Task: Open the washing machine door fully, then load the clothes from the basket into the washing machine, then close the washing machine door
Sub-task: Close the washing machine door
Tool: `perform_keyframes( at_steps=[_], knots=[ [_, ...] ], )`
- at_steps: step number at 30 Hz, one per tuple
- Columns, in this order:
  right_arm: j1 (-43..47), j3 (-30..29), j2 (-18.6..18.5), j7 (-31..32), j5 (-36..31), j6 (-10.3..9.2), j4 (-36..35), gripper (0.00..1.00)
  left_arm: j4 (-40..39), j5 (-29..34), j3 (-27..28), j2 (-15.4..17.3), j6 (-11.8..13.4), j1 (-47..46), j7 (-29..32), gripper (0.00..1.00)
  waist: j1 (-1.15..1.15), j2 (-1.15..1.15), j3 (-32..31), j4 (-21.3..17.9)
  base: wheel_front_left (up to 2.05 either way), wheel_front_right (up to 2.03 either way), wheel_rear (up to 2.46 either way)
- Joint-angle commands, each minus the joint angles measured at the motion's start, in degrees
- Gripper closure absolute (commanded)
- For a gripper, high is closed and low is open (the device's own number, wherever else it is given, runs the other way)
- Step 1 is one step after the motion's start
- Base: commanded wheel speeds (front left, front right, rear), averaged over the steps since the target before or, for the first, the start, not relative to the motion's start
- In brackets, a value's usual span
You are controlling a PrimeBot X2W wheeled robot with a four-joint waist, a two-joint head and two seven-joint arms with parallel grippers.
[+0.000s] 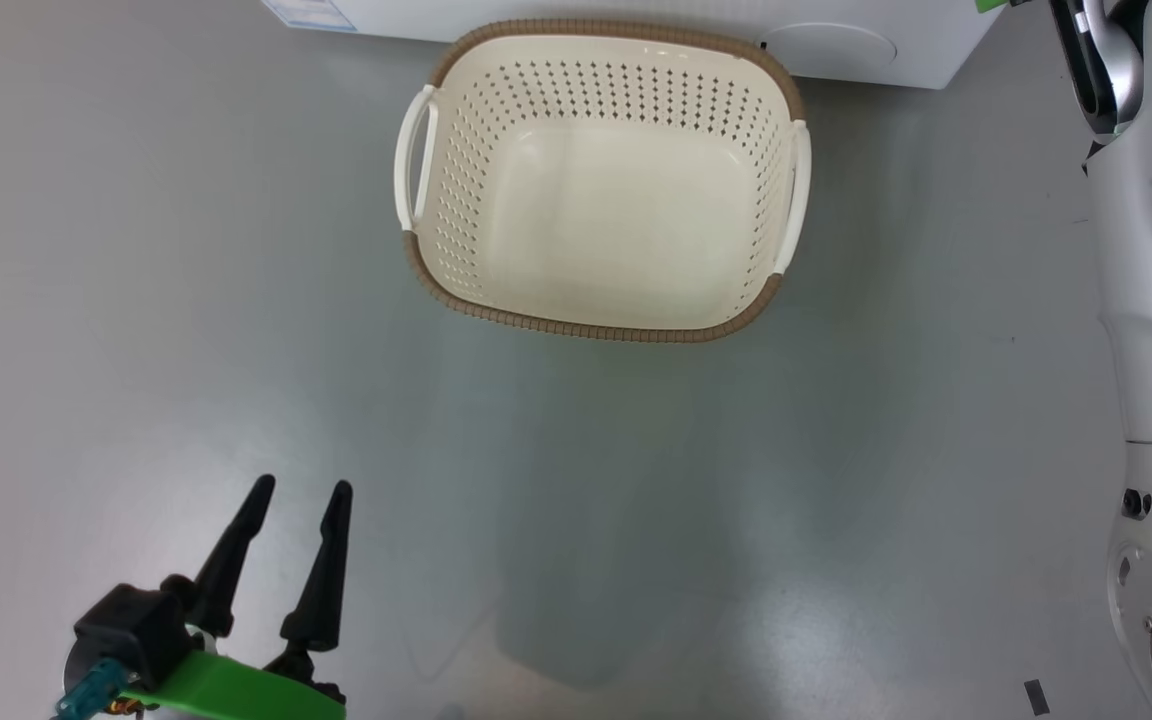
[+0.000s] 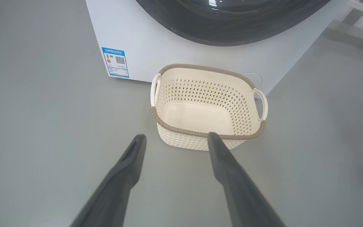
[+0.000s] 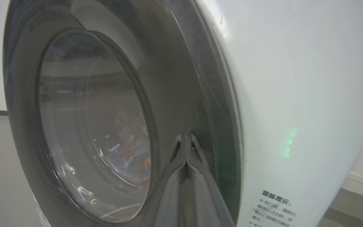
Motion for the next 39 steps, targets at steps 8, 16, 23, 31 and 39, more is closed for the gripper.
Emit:
perform_keyframes(
  at_steps=[8,16,23,31,39],
  knots=[
    [1.33,4.15,1.96,0.25,0.72,-0.27,-2.82,0.99,-1.05,-0.37,4.23,1.29,-0.14,-0.29,-0.37,0.00,0.00,0.00,-0.73,-2.00,0.00,0.00,0.00],
    [13.39,8.32,1.06,0.25,6.50,-0.27,-11.22,0.00,-0.36,0.90,7.24,0.06,-0.14,-0.58,-0.37,0.00,0.00,0.00,-6.25,-5.51,0.00,0.00,0.00],
    [29.48,8.81,-0.21,0.25,10.60,-0.27,-18.76,0.00,0.75,2.91,10.08,-1.92,-0.14,1.03,-0.37,0.00,0.00,0.00,-13.75,-9.10,0.00,0.00,0.00],
    [49.56,6.76,0.27,0.25,13.94,-0.27,-24.32,0.00,2.50,5.76,11.62,-4.62,-0.14,6.25,-0.37,0.00,0.00,0.00,-25.21,-13.46,0.00,0.00,0.00],
    [64.19,4.39,0.47,0.25,15.53,-0.27,-28.18,0.00,4.78,7.83,11.79,-6.51,-0.14,11.11,-0.37,0.00,0.00,0.00,-32.75,-15.84,0.00,0.00,0.00]
  ],
)
